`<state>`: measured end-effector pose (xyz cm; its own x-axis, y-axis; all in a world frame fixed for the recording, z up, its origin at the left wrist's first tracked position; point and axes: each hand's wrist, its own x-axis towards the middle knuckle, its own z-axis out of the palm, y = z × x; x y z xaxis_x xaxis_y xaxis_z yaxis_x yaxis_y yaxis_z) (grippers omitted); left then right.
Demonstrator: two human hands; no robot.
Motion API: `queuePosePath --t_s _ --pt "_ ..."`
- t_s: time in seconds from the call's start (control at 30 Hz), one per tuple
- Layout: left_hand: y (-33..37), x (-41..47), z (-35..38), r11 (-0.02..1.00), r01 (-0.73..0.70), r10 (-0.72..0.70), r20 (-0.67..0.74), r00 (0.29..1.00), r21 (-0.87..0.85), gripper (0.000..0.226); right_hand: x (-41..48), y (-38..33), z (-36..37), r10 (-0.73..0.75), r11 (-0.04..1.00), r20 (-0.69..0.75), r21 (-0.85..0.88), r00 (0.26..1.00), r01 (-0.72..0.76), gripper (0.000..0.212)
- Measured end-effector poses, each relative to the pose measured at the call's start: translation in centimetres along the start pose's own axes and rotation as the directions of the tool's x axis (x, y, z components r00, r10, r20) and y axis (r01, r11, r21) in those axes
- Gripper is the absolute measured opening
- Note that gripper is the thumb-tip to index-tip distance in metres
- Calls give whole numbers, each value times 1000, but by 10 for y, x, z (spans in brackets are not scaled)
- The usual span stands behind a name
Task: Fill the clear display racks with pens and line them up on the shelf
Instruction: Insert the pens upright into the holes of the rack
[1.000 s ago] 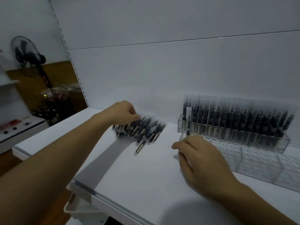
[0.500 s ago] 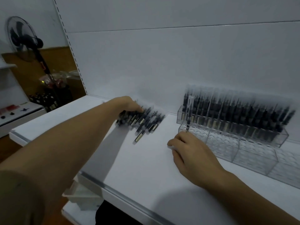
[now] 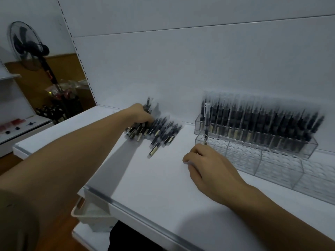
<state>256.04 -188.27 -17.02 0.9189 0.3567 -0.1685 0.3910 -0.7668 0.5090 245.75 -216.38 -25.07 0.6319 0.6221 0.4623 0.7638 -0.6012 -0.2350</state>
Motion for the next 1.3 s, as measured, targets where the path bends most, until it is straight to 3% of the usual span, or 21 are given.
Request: queuePosePath --t_s 0.23,0.4,0.5,0.63,0.83,0.93,1.1,1.3 --pt "5 -10 -9 982 -37 36 -11 999 -186 4 -3 0 -7 25 1000 26 18 999 -26 23" --pt "4 -24 -16 897 -149 151 -28 988 -417 6 -6 1 -11 41 999 35 26 999 -42 23" --pt "2 -46 -13 794 -280 266 -106 958 -539 10 -6 3 -13 62 997 20 40 998 -63 23" --pt "9 -71 6 580 -375 405 -144 903 -723 9 -4 4 -16 103 991 -23 86 994 -100 18" --pt "41 -96 52 420 -497 505 -259 823 -759 10 -1 12 -36 165 983 -331 133 929 -127 10" --pt "50 -99 70 403 -511 521 -269 810 -759 15 0 19 -42 171 983 -411 132 895 -127 10" --pt "47 -102 96 442 -566 591 -248 767 -696 15 -1 24 -42 193 980 -414 128 890 -153 15" --pt "38 -101 102 466 -560 529 -291 797 -685 22 -1 24 -39 193 980 -414 132 889 -151 11"
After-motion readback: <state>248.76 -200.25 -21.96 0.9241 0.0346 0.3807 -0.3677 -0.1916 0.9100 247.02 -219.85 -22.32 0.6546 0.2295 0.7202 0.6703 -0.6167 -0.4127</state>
